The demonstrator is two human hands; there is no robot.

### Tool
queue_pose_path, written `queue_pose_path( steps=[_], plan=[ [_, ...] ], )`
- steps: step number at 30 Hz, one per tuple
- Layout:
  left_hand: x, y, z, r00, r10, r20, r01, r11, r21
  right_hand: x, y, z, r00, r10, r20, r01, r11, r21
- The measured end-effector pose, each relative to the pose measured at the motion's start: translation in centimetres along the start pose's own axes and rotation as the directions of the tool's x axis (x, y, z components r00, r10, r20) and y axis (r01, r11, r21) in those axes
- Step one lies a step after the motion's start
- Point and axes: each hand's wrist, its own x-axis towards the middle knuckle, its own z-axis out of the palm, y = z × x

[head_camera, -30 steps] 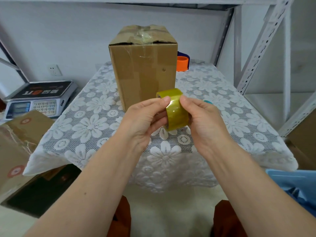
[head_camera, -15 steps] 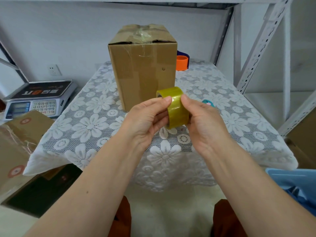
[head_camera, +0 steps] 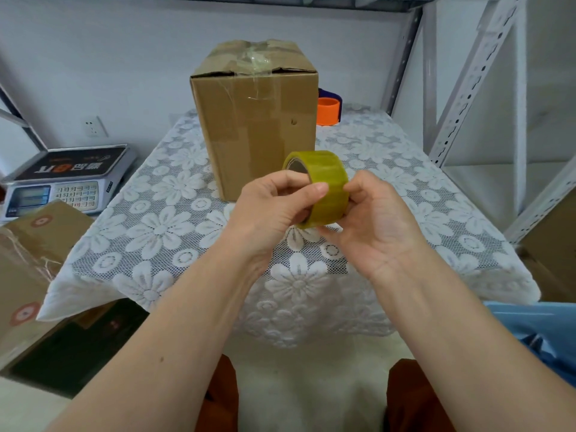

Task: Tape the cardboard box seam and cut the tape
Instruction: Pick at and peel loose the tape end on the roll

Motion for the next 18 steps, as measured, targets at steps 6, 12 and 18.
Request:
queue_pose_path(
  steps=[6, 12, 18],
  plan=[
    [0.3, -0.2, 0.1, 1.000, 0.010, 0.015, -0.009, 1.000, -0.029, 0.3, 0.5, 0.4, 1.000, -0.005, -0.026, 0.009, 0.986, 0.168],
    [0.4, -0.2, -0.2, 0.998, 0.040, 0.055, -0.042, 0.999, 0.023, 0.2, 0.1, 0.1, 1.000, -0.011, 0.007, 0.011, 0.999, 0.037],
    [-0.1, -0.7, 0.9, 0.989, 0.119, 0.092, -0.127, 0.988, 0.085, 0.3, 0.2, -0.1, 1.000, 0.016, -0.012, -0.014, 0.995, 0.097]
  ],
)
